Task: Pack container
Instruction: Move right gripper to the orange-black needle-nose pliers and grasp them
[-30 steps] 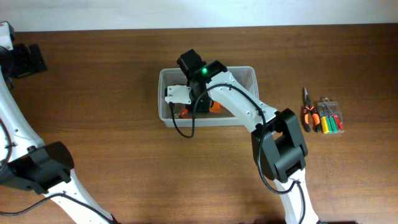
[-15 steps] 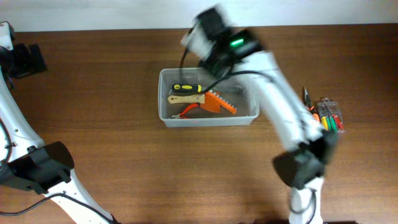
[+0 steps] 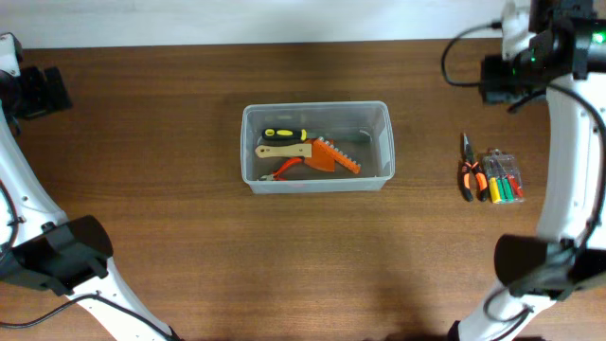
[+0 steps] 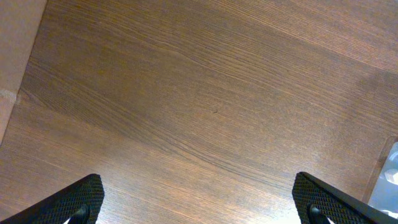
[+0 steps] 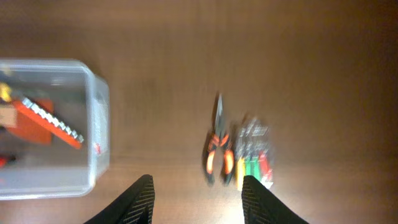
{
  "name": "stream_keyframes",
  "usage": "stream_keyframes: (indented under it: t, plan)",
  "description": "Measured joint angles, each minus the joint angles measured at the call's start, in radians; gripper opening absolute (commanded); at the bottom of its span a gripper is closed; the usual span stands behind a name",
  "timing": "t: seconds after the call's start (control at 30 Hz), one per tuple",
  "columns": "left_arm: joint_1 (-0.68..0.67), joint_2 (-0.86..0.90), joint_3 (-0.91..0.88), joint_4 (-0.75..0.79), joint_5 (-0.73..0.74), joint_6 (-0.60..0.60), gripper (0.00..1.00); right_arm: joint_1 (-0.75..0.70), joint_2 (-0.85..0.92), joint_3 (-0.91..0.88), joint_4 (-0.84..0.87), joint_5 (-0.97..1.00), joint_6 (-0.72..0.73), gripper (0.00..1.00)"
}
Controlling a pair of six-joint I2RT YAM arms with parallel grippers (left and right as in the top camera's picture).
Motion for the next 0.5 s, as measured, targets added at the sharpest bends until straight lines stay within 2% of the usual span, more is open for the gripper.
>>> stream_keyframes:
  t: [0.17, 0.5]
  plan:
    - [0.0, 0.0, 0.0, 0.0, 0.0, 0.0, 0.99, -0.072, 0.049, -0.259, 0.068, -0.064, 0.024, 0.55]
    - [0.0, 0.0, -0.001, 0.0, 0.0, 0.0, 0.99, -0.075, 0.054, -0.705, 0.34, -0.088, 0.026, 0.57]
